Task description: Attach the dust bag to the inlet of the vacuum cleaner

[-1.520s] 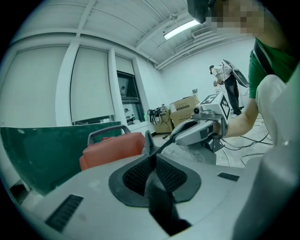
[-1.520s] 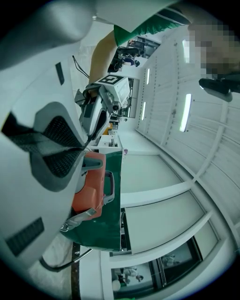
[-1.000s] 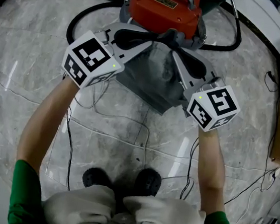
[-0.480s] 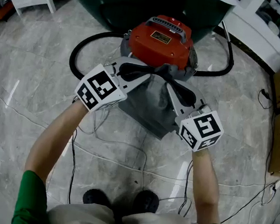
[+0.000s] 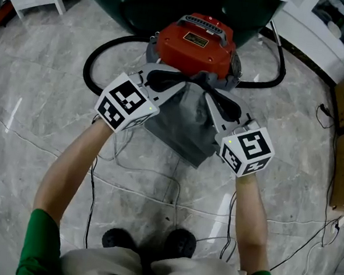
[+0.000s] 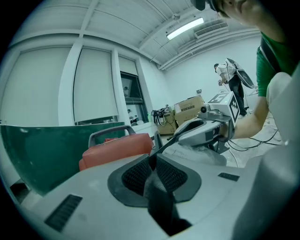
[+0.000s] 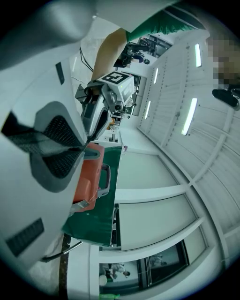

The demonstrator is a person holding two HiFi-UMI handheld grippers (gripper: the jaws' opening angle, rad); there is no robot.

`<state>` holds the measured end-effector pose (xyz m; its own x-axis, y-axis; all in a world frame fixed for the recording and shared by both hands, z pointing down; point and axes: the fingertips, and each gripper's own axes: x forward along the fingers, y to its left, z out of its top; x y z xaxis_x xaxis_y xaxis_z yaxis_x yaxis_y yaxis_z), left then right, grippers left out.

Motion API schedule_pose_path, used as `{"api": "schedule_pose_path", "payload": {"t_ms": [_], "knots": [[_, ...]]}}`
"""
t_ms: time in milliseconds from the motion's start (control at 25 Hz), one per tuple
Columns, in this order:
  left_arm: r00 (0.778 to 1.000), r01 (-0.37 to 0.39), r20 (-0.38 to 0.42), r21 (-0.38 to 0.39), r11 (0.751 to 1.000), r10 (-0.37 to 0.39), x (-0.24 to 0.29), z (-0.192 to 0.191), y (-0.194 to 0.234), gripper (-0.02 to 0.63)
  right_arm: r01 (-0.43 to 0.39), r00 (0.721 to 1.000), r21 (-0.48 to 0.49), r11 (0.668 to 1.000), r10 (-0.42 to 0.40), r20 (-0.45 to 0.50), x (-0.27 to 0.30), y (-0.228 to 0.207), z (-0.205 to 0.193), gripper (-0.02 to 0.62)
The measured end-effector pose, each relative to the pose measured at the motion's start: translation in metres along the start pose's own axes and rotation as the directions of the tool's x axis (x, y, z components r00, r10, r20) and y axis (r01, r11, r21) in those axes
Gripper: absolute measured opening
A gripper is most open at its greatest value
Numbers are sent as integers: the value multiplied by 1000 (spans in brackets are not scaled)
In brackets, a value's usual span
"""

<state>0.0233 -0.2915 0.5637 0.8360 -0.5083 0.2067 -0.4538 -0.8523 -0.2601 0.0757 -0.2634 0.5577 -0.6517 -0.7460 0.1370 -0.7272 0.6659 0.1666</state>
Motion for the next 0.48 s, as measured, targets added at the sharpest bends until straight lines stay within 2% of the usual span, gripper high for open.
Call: {"api": "schedule_pose_path", "payload": {"t_ms": [200,480], "knots": [[999,-39,-10,-6,999,38,0,-2,2,48,-42,999,12,999,42,-6,3,-3,0,35],[998,-57,-10,9,998,57,0,-2,-1,48,-36,999,19,999,36,0,1,-3,-2,35]]}}
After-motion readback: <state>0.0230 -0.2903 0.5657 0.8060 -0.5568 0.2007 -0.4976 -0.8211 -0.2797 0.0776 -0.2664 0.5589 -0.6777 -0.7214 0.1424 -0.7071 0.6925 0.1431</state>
